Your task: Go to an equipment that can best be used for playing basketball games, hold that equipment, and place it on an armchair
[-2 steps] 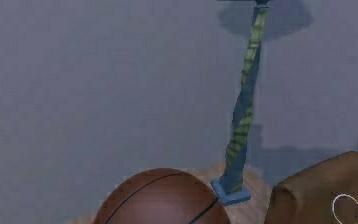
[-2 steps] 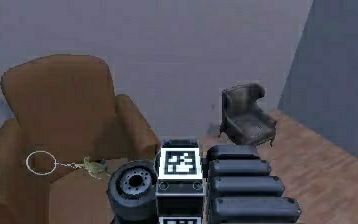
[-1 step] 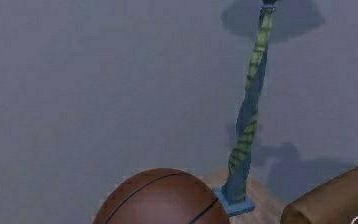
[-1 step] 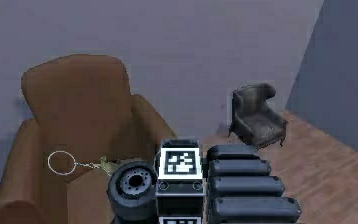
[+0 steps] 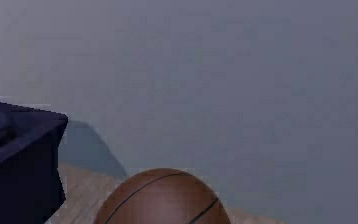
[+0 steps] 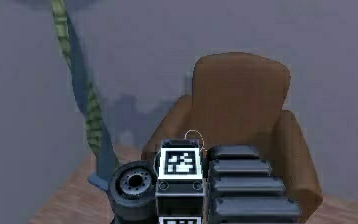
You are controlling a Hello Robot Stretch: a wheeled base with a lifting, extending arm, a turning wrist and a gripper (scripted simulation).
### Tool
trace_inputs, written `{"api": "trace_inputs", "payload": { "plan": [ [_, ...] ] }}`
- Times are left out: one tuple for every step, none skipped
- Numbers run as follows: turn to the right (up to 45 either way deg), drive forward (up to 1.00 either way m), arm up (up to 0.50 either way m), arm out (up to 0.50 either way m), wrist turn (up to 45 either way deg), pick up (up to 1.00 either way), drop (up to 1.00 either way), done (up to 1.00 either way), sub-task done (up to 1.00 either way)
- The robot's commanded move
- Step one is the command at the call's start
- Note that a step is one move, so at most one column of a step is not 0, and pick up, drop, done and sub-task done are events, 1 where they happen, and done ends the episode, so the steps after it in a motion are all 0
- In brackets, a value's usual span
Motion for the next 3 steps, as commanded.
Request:
{"api": "trace_inputs", "payload": {
  "plan": [
    [-45.0, 0.00, 0.00, 0.00, 0.0, 0.00, 0.00, 0.00, 0.00],
    [-45.0, 0.00, 0.00, 0.00, 0.0, 0.00, 0.00, 0.00, 0.00],
    [-6.0, 0.00, 0.00, 0.00, 0.0, 0.00, 0.00, 0.00, 0.00]
  ]
}}
